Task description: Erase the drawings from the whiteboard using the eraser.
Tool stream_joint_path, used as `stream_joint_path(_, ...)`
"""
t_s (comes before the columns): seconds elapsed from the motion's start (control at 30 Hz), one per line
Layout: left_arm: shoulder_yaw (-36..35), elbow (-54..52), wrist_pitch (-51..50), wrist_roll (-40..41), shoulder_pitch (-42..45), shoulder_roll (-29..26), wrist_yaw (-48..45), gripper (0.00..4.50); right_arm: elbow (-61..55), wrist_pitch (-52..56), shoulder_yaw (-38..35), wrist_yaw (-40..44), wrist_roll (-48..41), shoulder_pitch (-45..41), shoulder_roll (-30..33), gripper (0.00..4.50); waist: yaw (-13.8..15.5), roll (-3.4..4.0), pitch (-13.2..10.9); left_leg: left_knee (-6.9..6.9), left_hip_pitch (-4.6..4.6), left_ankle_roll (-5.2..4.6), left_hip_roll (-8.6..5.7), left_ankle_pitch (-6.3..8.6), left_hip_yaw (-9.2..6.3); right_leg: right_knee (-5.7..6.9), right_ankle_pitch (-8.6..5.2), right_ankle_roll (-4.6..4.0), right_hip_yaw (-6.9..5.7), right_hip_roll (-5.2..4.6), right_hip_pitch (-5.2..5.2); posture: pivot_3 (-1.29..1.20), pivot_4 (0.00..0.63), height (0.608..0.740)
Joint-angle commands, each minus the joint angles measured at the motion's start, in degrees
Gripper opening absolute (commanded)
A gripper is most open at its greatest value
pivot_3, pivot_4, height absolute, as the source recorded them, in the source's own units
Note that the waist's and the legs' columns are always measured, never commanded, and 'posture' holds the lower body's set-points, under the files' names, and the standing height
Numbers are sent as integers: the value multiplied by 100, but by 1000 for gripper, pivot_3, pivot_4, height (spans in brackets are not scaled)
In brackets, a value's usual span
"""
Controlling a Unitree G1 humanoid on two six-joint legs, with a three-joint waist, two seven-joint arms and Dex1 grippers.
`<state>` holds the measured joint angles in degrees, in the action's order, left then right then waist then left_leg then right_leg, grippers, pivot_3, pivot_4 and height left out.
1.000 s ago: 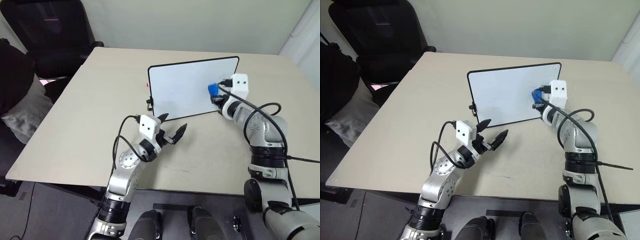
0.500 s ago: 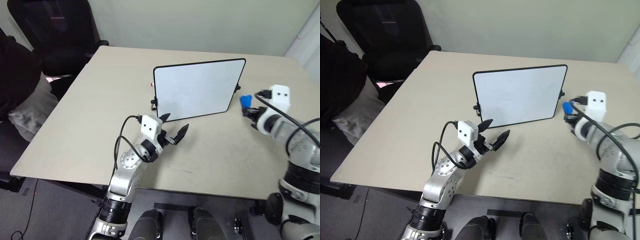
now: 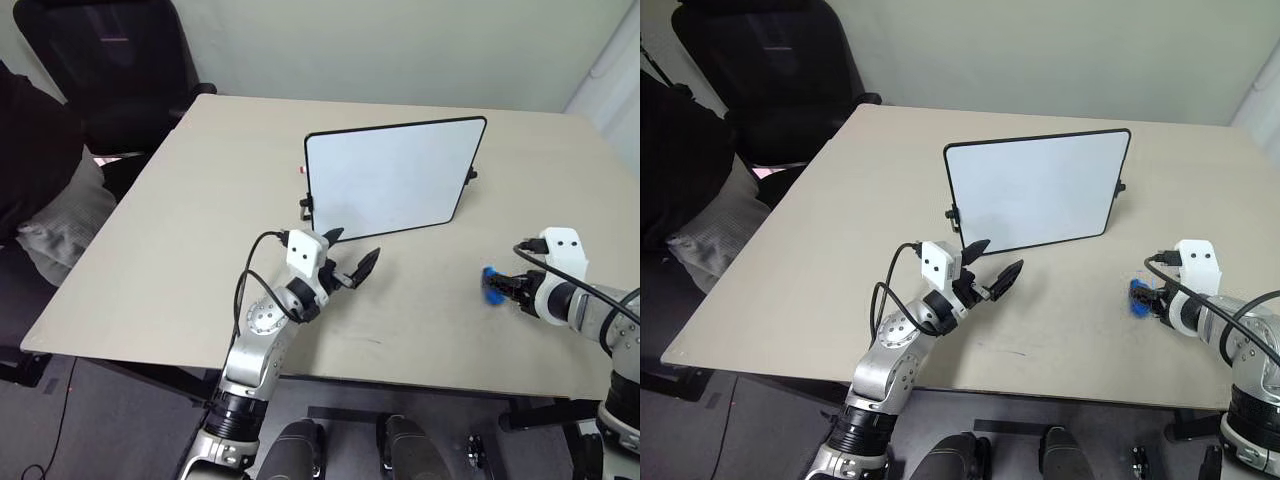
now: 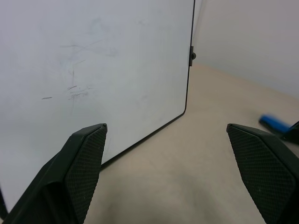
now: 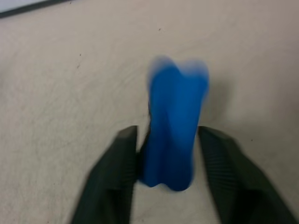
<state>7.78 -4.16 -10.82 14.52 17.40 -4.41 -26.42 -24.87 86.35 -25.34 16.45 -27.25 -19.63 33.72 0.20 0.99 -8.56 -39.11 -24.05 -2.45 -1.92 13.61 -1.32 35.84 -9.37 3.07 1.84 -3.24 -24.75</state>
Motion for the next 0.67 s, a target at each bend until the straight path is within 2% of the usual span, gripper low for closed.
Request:
stream_joint_path(0.03,10,-37,176,17,126,32,-80,4500,-221,-928,-203,101,153,246,142,3239,10,0,0,0,0,-1,0,0,-1,0,0,0,0,0,0,0,150,740)
stream_joint_path(0.1,21,-29,186,24,128,49,-86,4500,-244,-1726,-343,115,251,387,52,3239,20,0,0,-1,0,-3,0,0,-2,0,1,-1,0,0,3,0,150,740)
stream_joint_path(0.23,40,-11,200,2,134,101,-79,4500,-539,-2566,-674,256,-115,413,-331,3239,17,0,0,0,0,-5,-1,3,-1,-2,4,-5,1,-1,3,0,150,740)
stream_joint_path(0.37,45,3,215,3,131,127,-102,4500,-1273,-2793,-654,602,-1044,572,-860,3239,4,0,0,4,0,-4,0,2,-1,-2,-2,-2,0,4,2,0,150,740)
stream_joint_path(0.5,44,-30,197,-22,127,97,-106,4500,-1544,-2939,-672,558,-1613,699,-1114,3239,5,0,0,-1,0,-4,-2,2,-1,-2,-12,12,0,7,6,0,150,740)
stream_joint_path(0.67,17,-43,150,66,130,69,-175,4500,-1635,-3052,-444,415,-1829,852,-1069,3239,18,-1,0,-8,0,-11,-6,-1,-3,-7,-5,7,2,2,19,0,150,740)
